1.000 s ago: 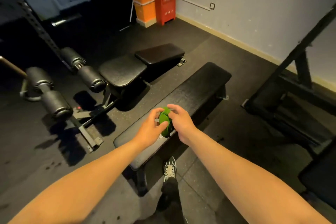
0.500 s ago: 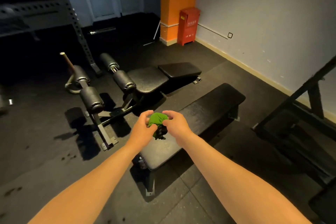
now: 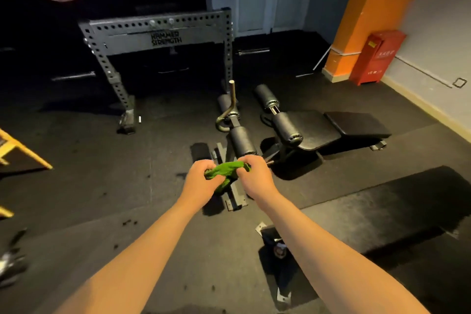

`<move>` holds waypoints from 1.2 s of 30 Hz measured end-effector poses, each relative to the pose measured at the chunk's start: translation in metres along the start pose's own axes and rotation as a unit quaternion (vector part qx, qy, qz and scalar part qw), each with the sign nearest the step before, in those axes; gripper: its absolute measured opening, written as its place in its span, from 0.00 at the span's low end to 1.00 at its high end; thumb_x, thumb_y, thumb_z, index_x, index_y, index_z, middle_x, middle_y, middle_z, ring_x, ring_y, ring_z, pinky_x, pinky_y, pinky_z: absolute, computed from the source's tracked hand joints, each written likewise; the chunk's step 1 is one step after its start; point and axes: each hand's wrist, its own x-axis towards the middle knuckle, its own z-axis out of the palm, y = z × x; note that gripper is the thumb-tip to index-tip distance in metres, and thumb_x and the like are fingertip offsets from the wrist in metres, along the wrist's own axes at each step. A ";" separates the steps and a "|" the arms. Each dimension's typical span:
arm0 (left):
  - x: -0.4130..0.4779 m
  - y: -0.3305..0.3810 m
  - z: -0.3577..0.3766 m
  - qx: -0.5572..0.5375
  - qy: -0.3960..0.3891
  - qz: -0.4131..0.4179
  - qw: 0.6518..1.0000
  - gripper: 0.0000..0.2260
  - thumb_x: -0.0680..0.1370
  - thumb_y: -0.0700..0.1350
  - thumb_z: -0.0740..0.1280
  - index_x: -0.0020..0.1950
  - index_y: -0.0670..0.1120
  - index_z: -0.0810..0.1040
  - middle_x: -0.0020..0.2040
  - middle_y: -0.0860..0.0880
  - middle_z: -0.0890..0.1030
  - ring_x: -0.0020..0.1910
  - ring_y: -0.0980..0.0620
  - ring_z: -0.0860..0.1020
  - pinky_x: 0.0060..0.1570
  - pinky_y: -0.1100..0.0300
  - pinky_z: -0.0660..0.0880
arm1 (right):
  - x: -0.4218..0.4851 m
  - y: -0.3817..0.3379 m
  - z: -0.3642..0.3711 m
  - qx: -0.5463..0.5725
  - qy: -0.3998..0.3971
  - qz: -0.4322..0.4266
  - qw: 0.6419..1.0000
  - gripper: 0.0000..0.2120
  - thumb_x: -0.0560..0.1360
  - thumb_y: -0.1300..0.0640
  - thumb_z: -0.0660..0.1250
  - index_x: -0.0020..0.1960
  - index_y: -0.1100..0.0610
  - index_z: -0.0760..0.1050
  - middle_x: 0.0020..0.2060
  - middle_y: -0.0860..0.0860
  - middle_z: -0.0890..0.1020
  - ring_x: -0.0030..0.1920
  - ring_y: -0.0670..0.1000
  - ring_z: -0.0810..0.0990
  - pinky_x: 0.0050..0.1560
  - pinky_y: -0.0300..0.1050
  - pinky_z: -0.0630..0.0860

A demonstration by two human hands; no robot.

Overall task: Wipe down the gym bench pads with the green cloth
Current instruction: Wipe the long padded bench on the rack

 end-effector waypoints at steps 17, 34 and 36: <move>0.247 -0.052 -0.119 0.010 -0.009 -0.058 0.998 0.19 0.74 0.54 0.75 0.62 0.55 0.74 0.54 0.57 0.79 0.48 0.62 0.79 0.39 0.71 0.70 | 0.283 -0.072 0.089 0.013 -0.106 -0.050 0.993 0.07 0.78 0.58 0.66 0.52 0.47 0.79 0.50 0.46 0.80 0.53 0.47 0.78 0.57 0.47 0.76; 0.561 -0.126 -0.292 0.004 0.077 -0.010 0.997 0.15 0.82 0.57 0.63 0.44 0.48 0.78 0.32 0.51 0.74 0.31 0.59 0.71 0.35 0.62 0.66 | 0.598 -0.189 0.233 0.046 -0.042 -0.070 0.996 0.05 0.81 0.54 0.65 0.55 0.50 0.78 0.46 0.43 0.79 0.48 0.43 0.76 0.41 0.33 0.70; 0.610 -0.130 -0.321 0.027 0.058 0.000 0.998 0.17 0.83 0.56 0.61 0.40 0.47 0.75 0.30 0.54 0.68 0.28 0.60 0.67 0.32 0.63 0.62 | 0.634 -0.208 0.249 0.040 -0.032 -0.061 0.997 0.07 0.82 0.53 0.63 0.56 0.50 0.78 0.44 0.44 0.80 0.44 0.43 0.77 0.39 0.36 0.71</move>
